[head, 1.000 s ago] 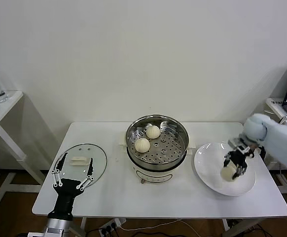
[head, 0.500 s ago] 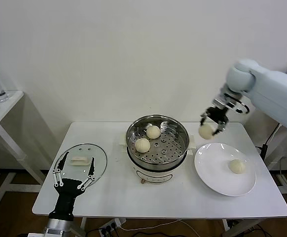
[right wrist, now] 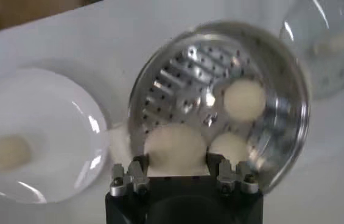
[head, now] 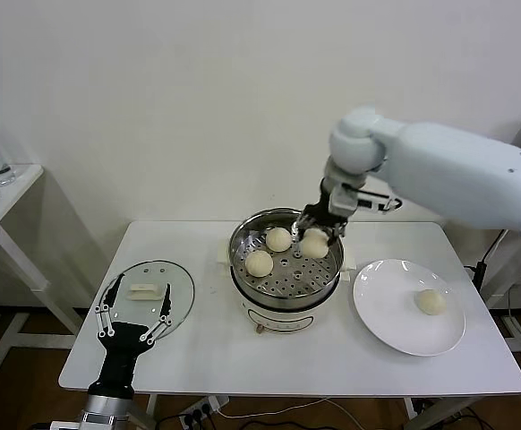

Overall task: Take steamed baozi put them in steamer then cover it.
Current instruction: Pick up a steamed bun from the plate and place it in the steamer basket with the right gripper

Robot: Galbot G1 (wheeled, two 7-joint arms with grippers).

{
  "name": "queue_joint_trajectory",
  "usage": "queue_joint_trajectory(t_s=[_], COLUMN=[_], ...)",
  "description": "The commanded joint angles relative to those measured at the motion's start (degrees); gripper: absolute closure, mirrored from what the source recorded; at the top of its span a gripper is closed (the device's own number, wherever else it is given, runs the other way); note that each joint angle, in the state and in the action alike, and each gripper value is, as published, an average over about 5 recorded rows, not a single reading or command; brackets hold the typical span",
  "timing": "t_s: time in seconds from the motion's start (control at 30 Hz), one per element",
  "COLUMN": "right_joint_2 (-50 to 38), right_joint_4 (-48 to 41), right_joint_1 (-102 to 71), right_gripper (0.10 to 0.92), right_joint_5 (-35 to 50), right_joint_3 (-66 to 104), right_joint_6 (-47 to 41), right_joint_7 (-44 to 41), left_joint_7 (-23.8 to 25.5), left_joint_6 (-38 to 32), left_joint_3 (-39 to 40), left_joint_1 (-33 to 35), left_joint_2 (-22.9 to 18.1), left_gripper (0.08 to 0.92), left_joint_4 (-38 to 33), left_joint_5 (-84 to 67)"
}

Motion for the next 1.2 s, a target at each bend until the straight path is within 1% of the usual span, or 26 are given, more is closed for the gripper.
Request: queue_joint_trajectory(t_s=[0.03, 0.3, 0.9, 1.0, 1.1, 1.2], right_joint_2=[2.9, 3.9, 6.2, 6.3, 6.0, 5.1], right_joint_4=[4.1, 2.0, -0.4, -0.3, -0.1, 0.2], right_joint_1=[-5.0, -9.1, -12.1, -12.0, -11.7, -10.9], right_gripper=[0.368, 0.364, 0.331, 0.301, 0.239, 0.208], right_joint_5=[-9.3, -14.1, -18.0, -17.9, -17.0, -15.1], right_joint_3=[-0.2, 1.6, 2.8, 2.8, 3.0, 3.9], right_joint_6=[9.1, 10.4, 9.8, 9.5, 9.1, 8.3], right_joint_7=[4.0, 4.2, 4.3, 4.2, 4.1, 3.9], left_joint_7=[0.0, -0.1, -0.3, -0.3, -0.3, -0.3], left_joint_6=[-0.1, -0.3, -0.5, -0.6, -0.6, -0.5], left_joint_3=[-0.1, -0.4, -0.7, -1.0, -1.1, -1.0], left_joint_1=[0.0, 0.2, 0.1, 0.1, 0.1, 0.0], left_joint_2=[-0.1, -0.1, -0.1, -0.1, -0.1, -0.1], left_gripper=[0.177, 0.177, 0.177, 0.177, 0.177, 0.177], left_joint_4=[0.0, -0.1, -0.1, -0.1, -0.1, -0.1], left_joint_5=[-0.1, -0.2, -1.0, -1.1, -1.2, -1.2])
